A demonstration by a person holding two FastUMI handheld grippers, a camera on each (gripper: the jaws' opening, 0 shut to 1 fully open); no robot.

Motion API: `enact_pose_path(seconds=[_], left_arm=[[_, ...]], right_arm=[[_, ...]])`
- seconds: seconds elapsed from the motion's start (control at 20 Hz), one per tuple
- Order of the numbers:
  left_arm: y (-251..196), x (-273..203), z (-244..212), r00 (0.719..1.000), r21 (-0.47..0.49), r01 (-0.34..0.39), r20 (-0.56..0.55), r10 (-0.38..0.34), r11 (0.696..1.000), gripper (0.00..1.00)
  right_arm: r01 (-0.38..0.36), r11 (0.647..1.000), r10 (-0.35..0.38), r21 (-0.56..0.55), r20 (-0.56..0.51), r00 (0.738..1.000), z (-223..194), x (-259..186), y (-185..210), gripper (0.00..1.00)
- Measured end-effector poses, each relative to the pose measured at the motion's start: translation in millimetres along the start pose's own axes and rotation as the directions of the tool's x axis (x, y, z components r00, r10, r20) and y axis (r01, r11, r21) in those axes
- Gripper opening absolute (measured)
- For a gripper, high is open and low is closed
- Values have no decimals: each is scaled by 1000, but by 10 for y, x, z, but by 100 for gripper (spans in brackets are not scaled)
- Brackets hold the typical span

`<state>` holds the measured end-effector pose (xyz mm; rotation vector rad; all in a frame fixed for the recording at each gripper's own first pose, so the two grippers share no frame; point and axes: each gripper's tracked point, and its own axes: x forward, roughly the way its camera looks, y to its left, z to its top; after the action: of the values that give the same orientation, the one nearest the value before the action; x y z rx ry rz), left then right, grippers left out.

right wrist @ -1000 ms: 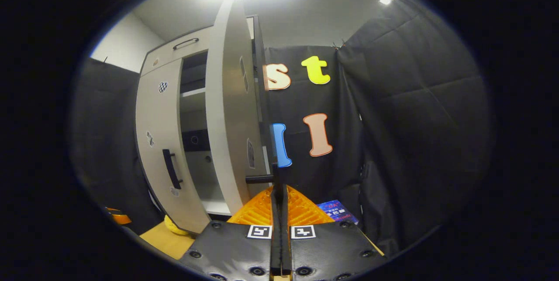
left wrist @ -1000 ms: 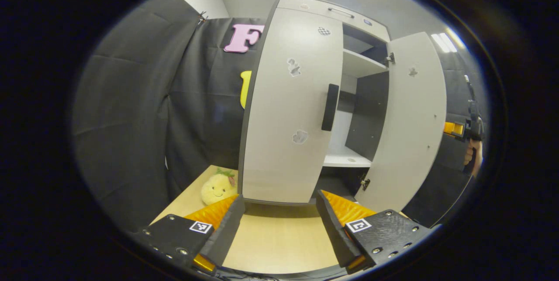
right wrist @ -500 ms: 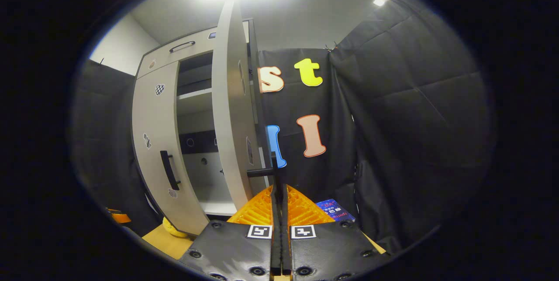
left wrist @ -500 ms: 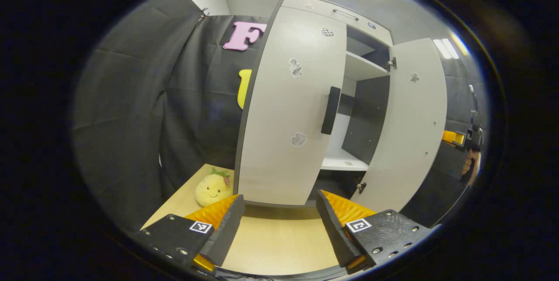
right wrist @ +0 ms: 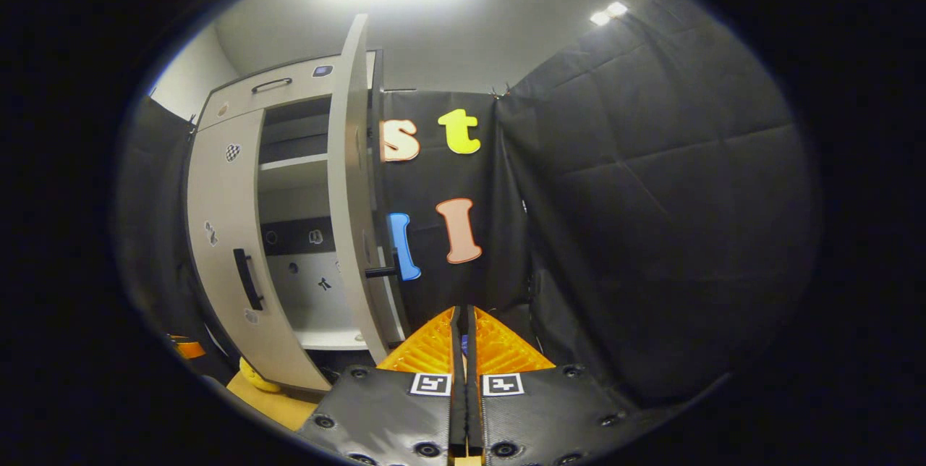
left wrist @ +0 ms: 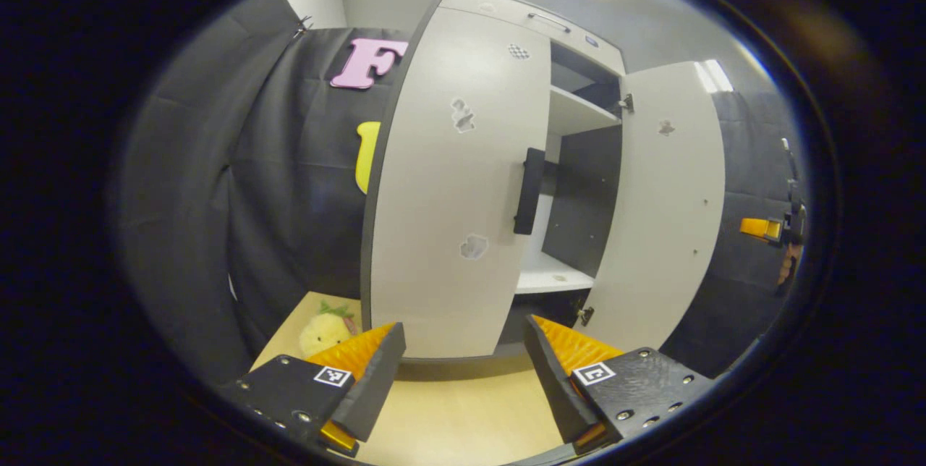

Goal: Open the right door of the double-door shoe cabinet with the right hand, and open the left door with the left hand.

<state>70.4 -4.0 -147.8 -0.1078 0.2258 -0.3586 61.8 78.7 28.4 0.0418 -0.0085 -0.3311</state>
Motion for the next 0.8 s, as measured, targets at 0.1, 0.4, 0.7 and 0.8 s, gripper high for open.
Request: enact_pose_path(seconds=[0.1, 0.4, 0.7, 0.8], left_arm=[[-37, 119, 106, 999, 15, 22, 36, -23, 1000, 94], [-196, 433, 351, 996, -14, 40, 76, -39, 999, 95], [-388, 742, 734, 993, 13, 1, 119, -3, 1000, 95], [-503, 855, 885, 990, 29, -9, 139, 5, 1000, 94]], right_arm=[[60, 998, -59, -27, 19, 998, 40, 1, -134, 2], [184, 983, -183, 8, -47, 982, -141, -120, -416, 71], [231, 973, -230, 12, -60, 971, -220, 104, -648, 98], [205, 979, -204, 15, -56, 977, -241, 270, -617, 98]])
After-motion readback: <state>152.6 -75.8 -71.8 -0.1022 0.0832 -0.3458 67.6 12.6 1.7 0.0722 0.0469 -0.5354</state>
